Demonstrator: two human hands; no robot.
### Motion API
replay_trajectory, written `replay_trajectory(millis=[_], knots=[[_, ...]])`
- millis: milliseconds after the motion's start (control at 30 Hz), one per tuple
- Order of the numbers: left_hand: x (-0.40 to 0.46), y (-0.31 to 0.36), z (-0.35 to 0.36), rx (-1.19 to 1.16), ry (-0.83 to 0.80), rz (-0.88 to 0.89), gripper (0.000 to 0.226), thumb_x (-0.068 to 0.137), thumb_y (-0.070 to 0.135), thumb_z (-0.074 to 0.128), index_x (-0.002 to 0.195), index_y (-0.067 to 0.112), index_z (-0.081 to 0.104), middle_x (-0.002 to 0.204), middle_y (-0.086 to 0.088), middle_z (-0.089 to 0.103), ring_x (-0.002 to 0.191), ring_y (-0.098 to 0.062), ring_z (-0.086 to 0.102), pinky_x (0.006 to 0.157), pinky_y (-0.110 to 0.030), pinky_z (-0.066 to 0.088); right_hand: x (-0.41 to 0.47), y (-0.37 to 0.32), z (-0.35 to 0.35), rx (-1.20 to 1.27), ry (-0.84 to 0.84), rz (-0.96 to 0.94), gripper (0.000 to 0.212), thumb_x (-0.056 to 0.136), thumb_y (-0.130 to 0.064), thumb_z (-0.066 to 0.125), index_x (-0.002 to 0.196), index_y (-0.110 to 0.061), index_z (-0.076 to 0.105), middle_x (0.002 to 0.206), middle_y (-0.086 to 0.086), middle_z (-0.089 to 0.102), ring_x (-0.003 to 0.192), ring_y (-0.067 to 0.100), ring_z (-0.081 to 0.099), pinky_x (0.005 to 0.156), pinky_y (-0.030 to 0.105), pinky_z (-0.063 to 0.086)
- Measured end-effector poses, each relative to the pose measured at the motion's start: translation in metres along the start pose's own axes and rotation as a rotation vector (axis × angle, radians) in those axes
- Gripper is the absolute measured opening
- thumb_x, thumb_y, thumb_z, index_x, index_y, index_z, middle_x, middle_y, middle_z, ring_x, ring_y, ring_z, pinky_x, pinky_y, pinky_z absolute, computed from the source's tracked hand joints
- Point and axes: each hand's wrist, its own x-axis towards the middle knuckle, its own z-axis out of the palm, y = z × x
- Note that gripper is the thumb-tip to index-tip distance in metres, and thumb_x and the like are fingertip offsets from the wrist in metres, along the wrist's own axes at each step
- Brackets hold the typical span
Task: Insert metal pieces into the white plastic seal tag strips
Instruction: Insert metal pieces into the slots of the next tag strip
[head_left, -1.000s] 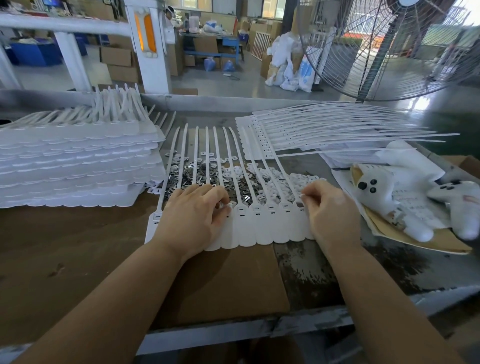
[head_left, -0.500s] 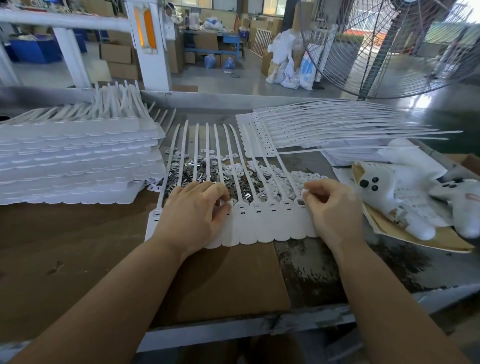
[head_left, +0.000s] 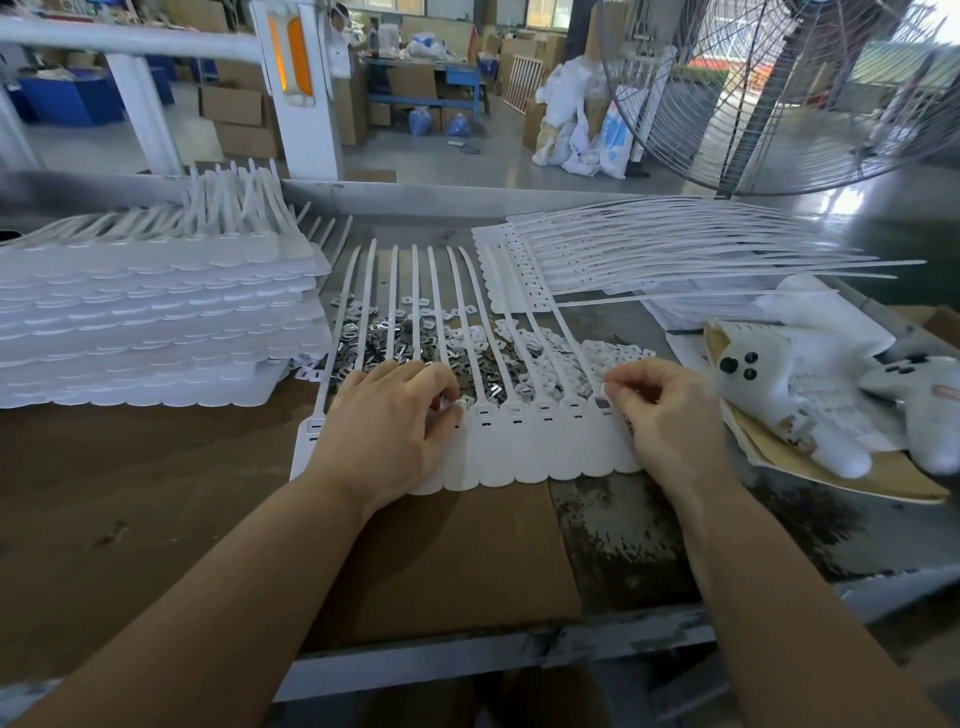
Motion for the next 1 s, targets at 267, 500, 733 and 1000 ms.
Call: replay_trajectory(millis=[267,500,733,1000], knots=[[0.0,0.0,0.0,0.003,-0.003,0.0,0.018,0.092,0.036,0.048,0.103,0.026,0.057,0.102,0.009,0.061,0.101,-0.015,0.051,0.088,-0.032,0.035,0.0,0.001,0.0,-0.113,-0.085,0.003,0.013,0.088,-0.013,0.061,0.08,-0.022,0.066,0.078,-0.012,0.058,0.07,0.001,0.05,0.059,0.007,0.034],[0.0,0.0,0.0,0.004,-0.006,-0.005,0.018,0.092,0.036,0.047,0.103,0.026,0.056,0.102,0.01,0.06,0.1,-0.014,0.05,0.089,-0.031,0.034,0.005,0.0,0.0,-0.13,-0.107,0.032,0.014,0.085,-0.011,0.061,0.076,-0.018,0.068,0.083,-0.006,0.057,0.067,0.001,0.047,0.058,0.01,0.032],[0.001,-0.001,0.001,0.001,0.002,-0.007,0.016,0.092,0.036,0.047,0.101,0.026,0.056,0.098,0.01,0.06,0.098,-0.015,0.051,0.087,-0.032,0.035,0.009,-0.003,-0.004,-0.186,-0.16,0.034,0.018,0.086,-0.009,0.059,0.074,-0.019,0.067,0.083,-0.006,0.056,0.067,0.005,0.047,0.067,0.027,0.039],[0.001,0.0,0.001,-0.014,0.02,-0.014,0.014,0.091,0.034,0.048,0.097,0.025,0.057,0.093,0.009,0.059,0.094,-0.016,0.05,0.084,-0.033,0.035,0.014,-0.011,-0.009,-0.165,-0.22,0.066,0.013,0.083,-0.009,0.064,0.077,-0.017,0.072,0.07,-0.016,0.057,0.062,0.0,0.049,0.055,0.015,0.034]])
